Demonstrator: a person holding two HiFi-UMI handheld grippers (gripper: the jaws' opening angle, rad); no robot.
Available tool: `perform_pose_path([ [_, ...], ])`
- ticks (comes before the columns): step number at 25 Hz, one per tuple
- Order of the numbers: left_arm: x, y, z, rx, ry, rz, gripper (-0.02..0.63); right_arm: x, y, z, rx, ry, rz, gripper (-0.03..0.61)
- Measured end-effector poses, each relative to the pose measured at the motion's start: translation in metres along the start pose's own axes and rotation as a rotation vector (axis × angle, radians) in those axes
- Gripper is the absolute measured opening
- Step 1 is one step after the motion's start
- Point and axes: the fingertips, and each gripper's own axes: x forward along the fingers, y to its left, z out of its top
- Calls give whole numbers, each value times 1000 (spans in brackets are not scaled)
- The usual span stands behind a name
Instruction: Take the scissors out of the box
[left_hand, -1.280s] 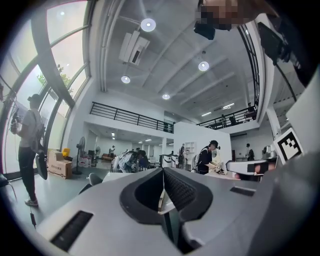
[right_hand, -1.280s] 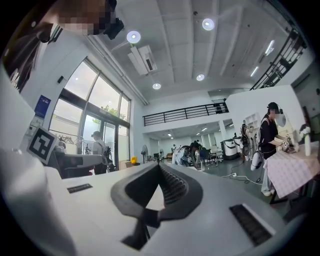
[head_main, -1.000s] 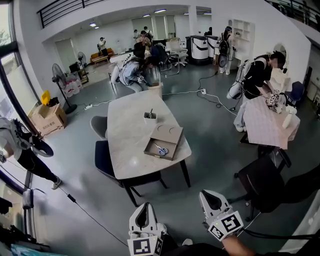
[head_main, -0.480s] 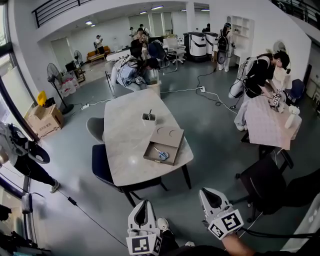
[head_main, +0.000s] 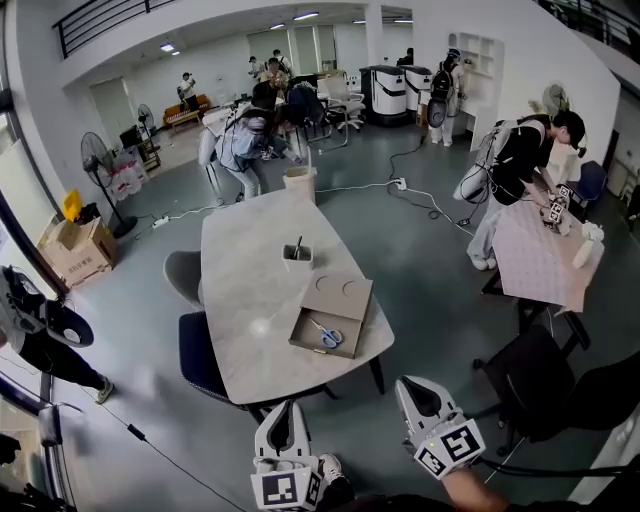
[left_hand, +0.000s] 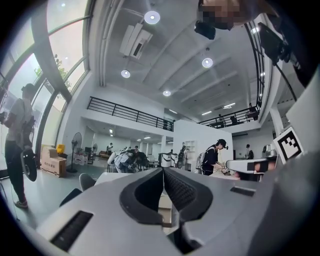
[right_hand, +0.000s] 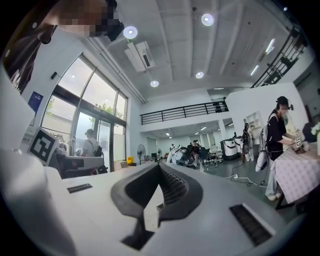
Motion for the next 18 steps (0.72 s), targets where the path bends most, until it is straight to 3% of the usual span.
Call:
perform_pose_path([
  [9, 63, 63, 22, -1, -24, -6, 17, 90, -1, 18, -17, -34, -20, -5],
  [18, 117, 116, 18, 14, -17, -36, 17, 161, -3, 5, -17, -38, -56, -4],
])
